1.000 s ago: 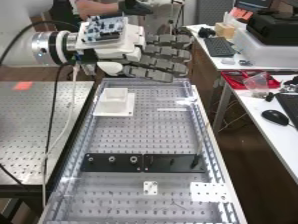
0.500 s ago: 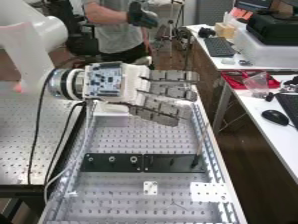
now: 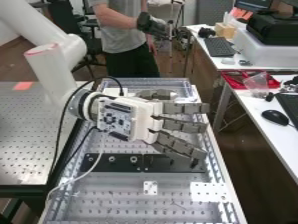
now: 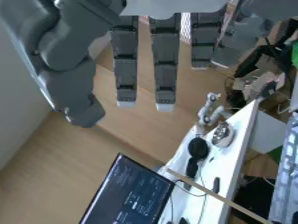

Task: Grab the chopstick and place it in the clear container

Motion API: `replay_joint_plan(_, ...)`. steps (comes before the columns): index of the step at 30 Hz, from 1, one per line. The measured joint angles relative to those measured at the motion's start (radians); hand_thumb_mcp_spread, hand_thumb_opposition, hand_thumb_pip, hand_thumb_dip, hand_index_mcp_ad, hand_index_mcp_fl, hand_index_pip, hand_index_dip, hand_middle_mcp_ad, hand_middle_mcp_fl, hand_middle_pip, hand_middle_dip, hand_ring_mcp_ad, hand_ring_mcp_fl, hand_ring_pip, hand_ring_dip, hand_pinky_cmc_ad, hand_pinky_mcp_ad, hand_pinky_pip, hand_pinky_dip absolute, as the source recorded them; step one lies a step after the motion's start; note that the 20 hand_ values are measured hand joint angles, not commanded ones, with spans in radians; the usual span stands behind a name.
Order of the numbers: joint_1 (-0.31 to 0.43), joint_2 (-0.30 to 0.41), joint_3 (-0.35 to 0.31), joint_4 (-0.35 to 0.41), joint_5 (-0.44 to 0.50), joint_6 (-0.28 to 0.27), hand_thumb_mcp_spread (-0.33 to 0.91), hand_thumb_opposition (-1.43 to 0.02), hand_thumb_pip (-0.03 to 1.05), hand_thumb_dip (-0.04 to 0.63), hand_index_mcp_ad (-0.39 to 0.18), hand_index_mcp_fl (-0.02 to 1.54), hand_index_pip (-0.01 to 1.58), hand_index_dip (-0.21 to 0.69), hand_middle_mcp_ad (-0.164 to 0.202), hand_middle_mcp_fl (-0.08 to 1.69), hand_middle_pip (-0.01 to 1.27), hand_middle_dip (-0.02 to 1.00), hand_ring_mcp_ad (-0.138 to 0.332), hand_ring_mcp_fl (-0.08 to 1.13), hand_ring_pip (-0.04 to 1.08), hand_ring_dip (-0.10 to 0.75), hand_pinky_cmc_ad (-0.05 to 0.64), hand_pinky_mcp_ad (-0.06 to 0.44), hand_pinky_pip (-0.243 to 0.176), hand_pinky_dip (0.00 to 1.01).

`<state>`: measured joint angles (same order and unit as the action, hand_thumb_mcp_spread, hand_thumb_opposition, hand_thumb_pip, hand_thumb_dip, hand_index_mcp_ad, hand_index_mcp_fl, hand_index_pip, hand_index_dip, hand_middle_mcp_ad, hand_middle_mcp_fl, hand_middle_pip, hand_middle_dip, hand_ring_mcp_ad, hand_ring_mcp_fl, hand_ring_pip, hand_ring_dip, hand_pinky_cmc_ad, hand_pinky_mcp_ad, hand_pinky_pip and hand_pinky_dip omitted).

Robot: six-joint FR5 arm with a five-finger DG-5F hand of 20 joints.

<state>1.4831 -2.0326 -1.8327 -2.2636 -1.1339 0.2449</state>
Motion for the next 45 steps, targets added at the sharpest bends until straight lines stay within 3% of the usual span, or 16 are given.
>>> replay_joint_plan(9,-0.005,-0.089,0.099,-0.077,0.022,0.123,0.36,-0.79,0.79,0.323,-0.103,0.4,0.62,0.091,0.124,0.58,0.28,0.51,0.201,0.14,0.09,0.185,0.37,0.185,-0.143,0.21)
replay_joint_plan(14,-0.007,-0.123,0.144,-0.157,0.007,0.15,0.38,-0.81,0.78,0.337,-0.106,0.4,0.66,0.08,0.124,0.58,0.33,0.53,0.194,0.16,0.09,0.216,0.367,0.185,-0.14,0.21)
replay_joint_plan(20,-0.005,-0.147,0.182,-0.235,-0.001,0.147,0.41,-0.81,0.74,0.34,-0.108,0.12,0.86,0.075,0.124,0.46,0.46,0.57,0.176,0.16,0.09,0.284,0.351,0.182,-0.14,0.2)
replay_joint_plan(25,0.0,-0.153,0.19,-0.248,0.013,0.136,0.44,-0.8,0.74,0.34,-0.106,0.06,1.05,0.075,0.113,0.41,0.54,0.62,0.162,0.18,0.09,0.333,0.344,0.185,-0.14,0.18)
replay_joint_plan(29,0.003,-0.156,0.196,-0.248,0.026,0.123,0.48,-0.79,0.67,0.34,-0.103,0.05,1.19,0.075,0.113,0.39,0.57,0.62,0.162,0.18,0.1,0.344,0.323,0.176,-0.138,0.18)
replay_joint_plan(35,0.009,-0.173,0.215,-0.249,0.032,0.118,0.5,-0.8,0.67,0.339,-0.106,0.22,1.3,0.075,0.113,0.44,0.57,0.62,0.162,0.21,0.09,0.363,0.316,0.171,-0.14,0.18)
replay_joint_plan(39,0.013,-0.185,0.231,-0.257,0.033,0.124,0.5,-0.8,0.67,0.339,-0.103,0.28,1.32,0.072,0.113,0.47,0.57,0.62,0.133,0.23,0.1,0.375,0.295,0.171,-0.127,0.18)
replay_joint_plan(43,0.016,-0.195,0.243,-0.263,0.032,0.133,0.5,-0.8,0.67,0.326,-0.106,0.31,1.33,0.065,0.112,0.51,0.57,0.62,0.133,0.27,0.09,0.375,0.293,0.169,-0.126,0.18)
replay_joint_plan(45,0.017,-0.202,0.251,-0.27,0.031,0.138,0.5,-0.8,0.67,0.325,-0.103,0.3,1.33,0.056,0.093,0.53,0.57,0.62,0.133,0.28,0.09,0.375,0.3,0.169,-0.126,0.18)
